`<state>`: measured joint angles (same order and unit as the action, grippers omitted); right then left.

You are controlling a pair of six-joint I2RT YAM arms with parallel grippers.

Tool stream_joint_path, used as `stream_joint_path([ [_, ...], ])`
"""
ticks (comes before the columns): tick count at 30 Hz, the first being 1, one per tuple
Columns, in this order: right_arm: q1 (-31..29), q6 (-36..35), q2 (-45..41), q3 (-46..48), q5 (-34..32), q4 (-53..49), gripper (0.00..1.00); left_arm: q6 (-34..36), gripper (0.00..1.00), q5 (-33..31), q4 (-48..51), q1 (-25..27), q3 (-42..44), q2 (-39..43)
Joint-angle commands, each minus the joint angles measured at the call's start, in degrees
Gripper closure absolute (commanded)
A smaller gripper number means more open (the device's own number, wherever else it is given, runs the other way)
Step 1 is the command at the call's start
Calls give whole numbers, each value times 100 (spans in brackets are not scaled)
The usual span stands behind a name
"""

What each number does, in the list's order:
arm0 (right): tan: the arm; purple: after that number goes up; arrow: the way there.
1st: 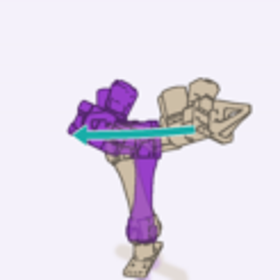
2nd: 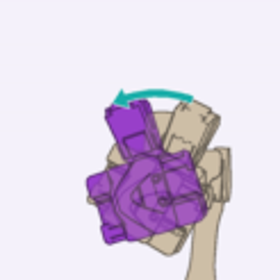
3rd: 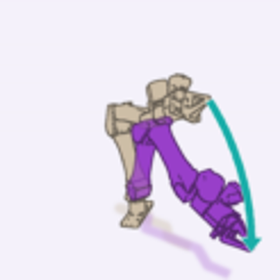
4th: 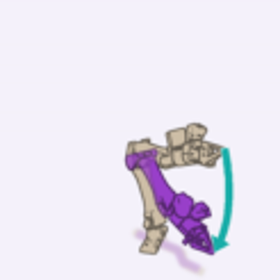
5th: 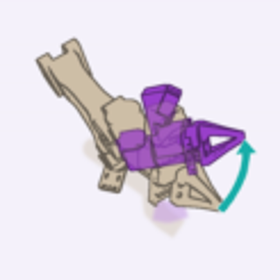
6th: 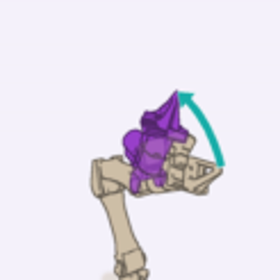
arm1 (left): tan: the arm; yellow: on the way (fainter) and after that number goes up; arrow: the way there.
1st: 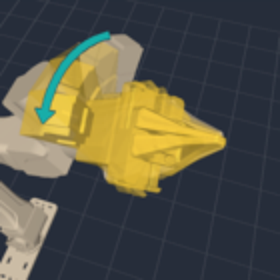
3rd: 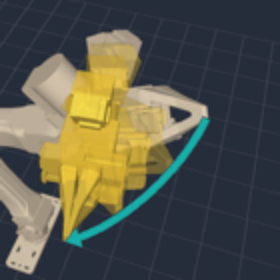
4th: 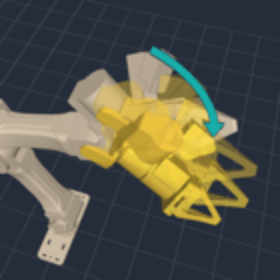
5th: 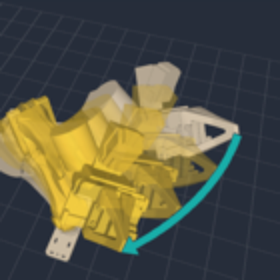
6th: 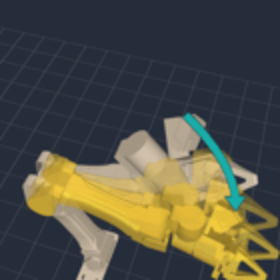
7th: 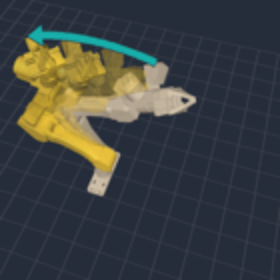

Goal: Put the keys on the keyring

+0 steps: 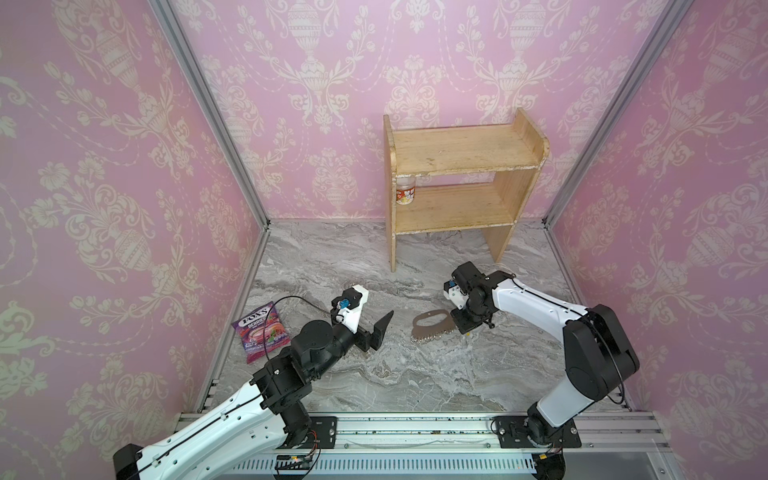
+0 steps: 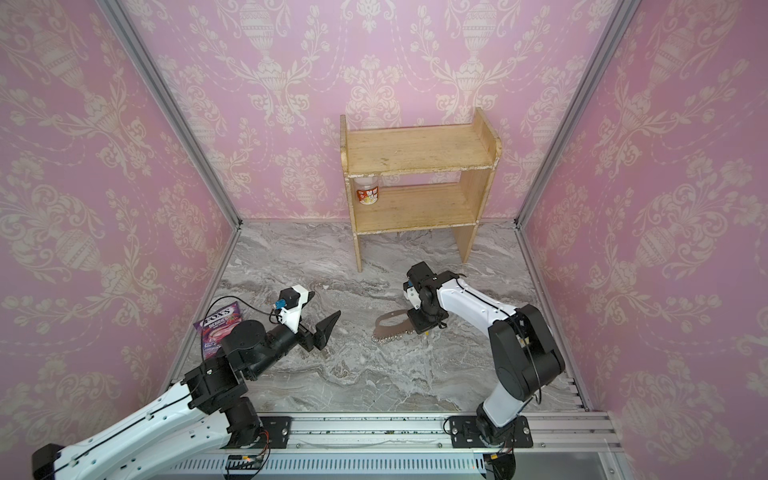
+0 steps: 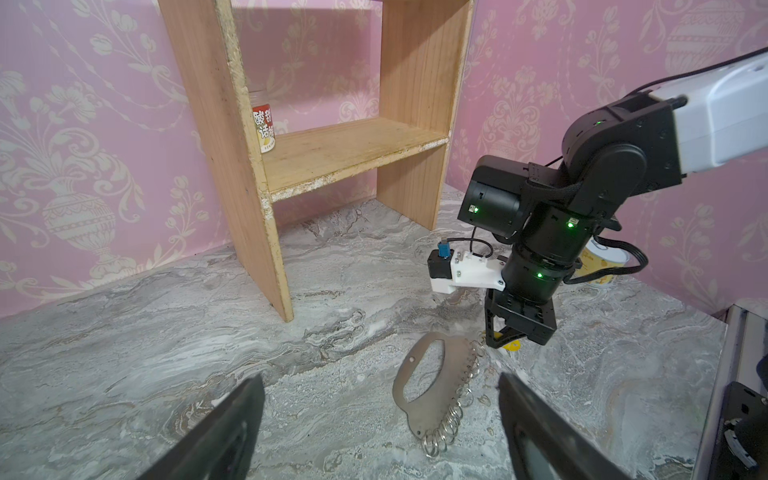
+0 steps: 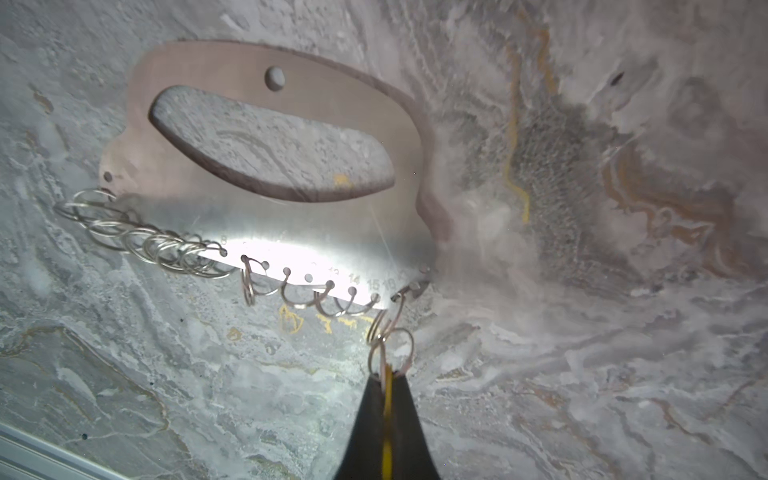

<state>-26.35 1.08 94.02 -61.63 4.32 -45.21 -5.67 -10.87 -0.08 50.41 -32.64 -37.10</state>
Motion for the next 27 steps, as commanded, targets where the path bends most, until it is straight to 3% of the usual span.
stream_joint_path([
  [1, 61, 332, -132, 204, 98, 89, 100, -39, 10, 151, -180, -40, -161, -42],
  [2, 77, 383, -144, 241, 6, 108, 99, -39, 9, 160, -177, -40, -172, -70],
  [5, 84, 661, -193, 299, -598, 60, 68, -65, 9, 163, -159, -40, -189, -106],
  [8, 163, 939, -568, 410, -1171, 78, 53, -101, 9, 137, -93, -40, -201, -127],
  [10, 319, 1029, -884, 486, -1206, 143, 45, -127, 8, 97, -62, -40, -191, -138],
  [21, 491, 867, -1804, 633, -1478, 699, 23, -122, 6, -557, 53, -133, -171, -494],
  [27, 543, 508, -2153, 928, -1644, 1663, 11, -116, 1, -1180, 411, -679, -187, -718],
])
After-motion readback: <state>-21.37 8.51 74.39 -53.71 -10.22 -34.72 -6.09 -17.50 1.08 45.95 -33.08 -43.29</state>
